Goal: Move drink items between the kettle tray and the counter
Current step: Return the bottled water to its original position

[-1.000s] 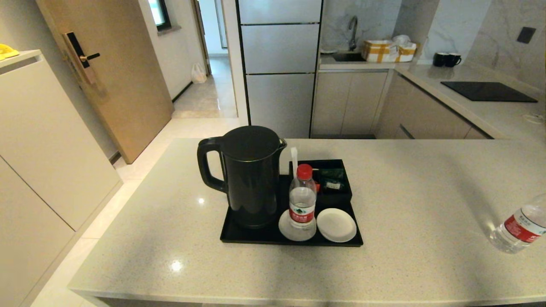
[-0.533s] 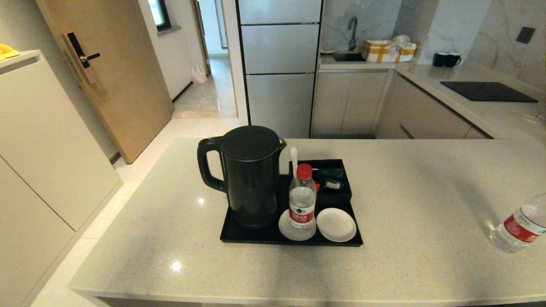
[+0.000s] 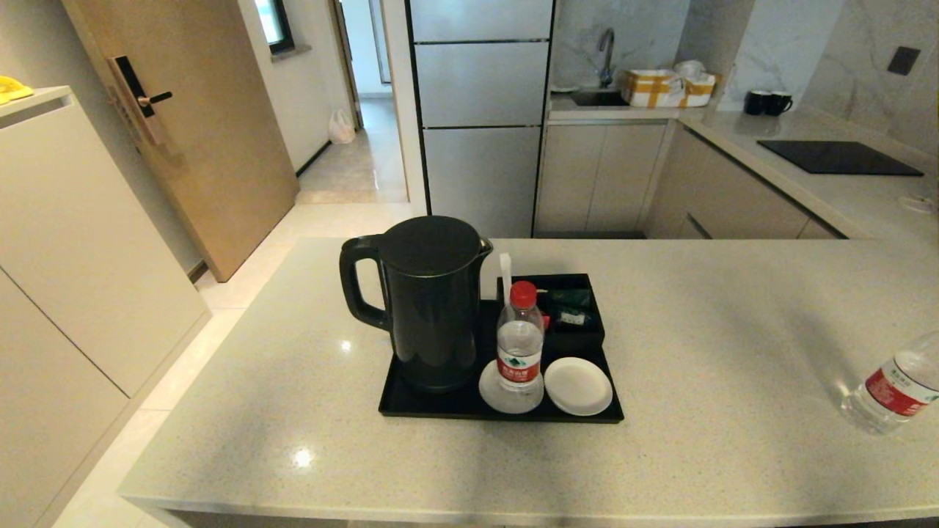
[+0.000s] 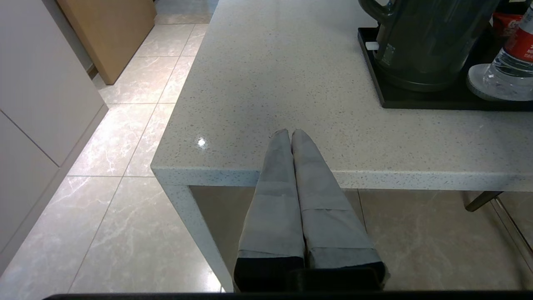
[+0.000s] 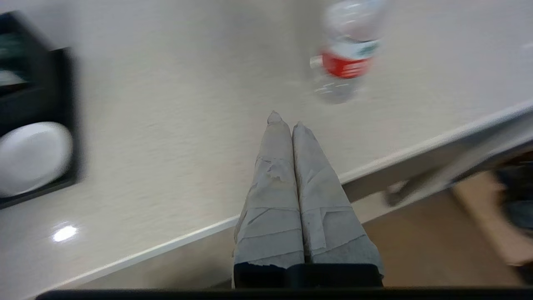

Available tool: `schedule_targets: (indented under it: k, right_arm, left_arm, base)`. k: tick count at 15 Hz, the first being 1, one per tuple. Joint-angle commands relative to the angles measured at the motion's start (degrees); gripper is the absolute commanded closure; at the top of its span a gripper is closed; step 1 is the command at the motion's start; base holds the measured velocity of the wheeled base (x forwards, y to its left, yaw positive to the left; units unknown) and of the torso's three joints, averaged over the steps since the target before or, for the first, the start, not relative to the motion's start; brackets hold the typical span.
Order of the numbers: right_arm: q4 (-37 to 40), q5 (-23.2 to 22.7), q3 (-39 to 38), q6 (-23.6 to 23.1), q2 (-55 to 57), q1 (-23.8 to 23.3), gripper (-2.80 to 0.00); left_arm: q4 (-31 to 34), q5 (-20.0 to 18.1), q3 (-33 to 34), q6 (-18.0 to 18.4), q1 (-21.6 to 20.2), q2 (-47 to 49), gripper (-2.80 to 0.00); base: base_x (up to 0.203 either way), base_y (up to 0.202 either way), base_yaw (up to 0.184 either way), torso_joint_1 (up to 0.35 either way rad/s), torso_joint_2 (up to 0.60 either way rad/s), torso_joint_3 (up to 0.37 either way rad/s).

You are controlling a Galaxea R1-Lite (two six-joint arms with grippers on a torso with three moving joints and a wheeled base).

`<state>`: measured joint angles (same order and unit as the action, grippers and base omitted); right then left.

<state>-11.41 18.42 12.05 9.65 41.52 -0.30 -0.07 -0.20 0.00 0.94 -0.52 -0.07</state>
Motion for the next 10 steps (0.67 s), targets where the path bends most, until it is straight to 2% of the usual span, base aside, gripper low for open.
schedule_targets:
  k: [1,3,5,8,9,10]
  right_arm:
    - [-0.9,-3.42,2.06,3.2,8.44,-0.11,0.0]
    - [-2.48,-14.28,4.2,7.85,13.04,-0.51,0.0]
    - [-2.94,-20.85,4.25,8.68,13.15,-3.0,0.0]
    - [-3.47,-27.44,4.64,8.12,14.96,-8.34,0.0]
    - [-3.6,-29.43,4.99,7.88,16.74,-11.8,0.0]
    - [-3.87,-31.02,5.39,7.59,18.34,-17.26,0.0]
  left_arm:
    - [-0.01,0.03,0.09,0.03,0.0,0.07,0.0]
    - [-0.01,-0.02,0.09,0.03,-0.06,0.07,0.0]
    - [-0.01,0.03,0.09,0.03,0.0,0.07,0.0]
    - [-0.01,0.03,0.09,0.03,0.0,0.07,0.0]
    - [-0.01,0.03,0.09,0.03,0.0,0.07,0.0]
    - [-0.01,-0.06,0.09,0.03,0.0,0.07,0.0]
  base:
    - [0.0,0.0,0.0,0.0,0.0,0.0]
    - [0.0,0.0,0.0,0.0,0.0,0.0]
    - [0.0,0.0,0.0,0.0,0.0,0.0]
    - [0.0,0.0,0.0,0.0,0.0,0.0]
    - [0.0,0.0,0.0,0.0,0.0,0.0]
    - [0.0,0.0,0.0,0.0,0.0,0.0]
